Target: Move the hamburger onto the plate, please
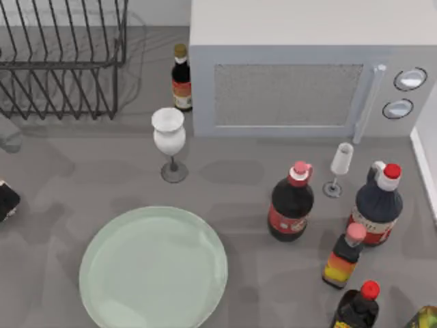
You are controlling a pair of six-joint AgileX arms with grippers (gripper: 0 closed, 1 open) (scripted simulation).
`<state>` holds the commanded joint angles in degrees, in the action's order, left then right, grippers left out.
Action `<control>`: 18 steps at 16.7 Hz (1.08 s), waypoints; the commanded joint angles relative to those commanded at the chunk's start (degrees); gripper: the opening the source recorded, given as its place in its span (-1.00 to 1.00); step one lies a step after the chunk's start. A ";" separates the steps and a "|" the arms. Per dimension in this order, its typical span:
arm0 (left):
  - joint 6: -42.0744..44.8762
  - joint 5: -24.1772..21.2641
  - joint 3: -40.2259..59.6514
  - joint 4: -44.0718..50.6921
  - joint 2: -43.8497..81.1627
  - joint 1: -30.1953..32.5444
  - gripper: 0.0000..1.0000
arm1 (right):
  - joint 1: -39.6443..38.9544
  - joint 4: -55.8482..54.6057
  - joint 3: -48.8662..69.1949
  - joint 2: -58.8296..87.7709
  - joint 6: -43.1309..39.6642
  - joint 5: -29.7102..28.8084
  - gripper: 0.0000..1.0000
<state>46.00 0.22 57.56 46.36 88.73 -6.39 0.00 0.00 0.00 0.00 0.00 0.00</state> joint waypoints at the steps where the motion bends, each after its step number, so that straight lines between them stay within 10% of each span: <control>1: 2.27 -0.02 2.98 2.14 3.74 -0.32 1.00 | 0.00 0.00 0.00 0.00 0.00 0.00 1.00; 18: 12.98 -0.39 15.88 6.77 21.49 -1.85 1.00 | 0.00 0.00 0.00 0.00 0.00 0.00 1.00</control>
<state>58.99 -0.16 73.44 53.13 110.22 -8.25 0.00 0.00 0.00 0.00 0.00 0.00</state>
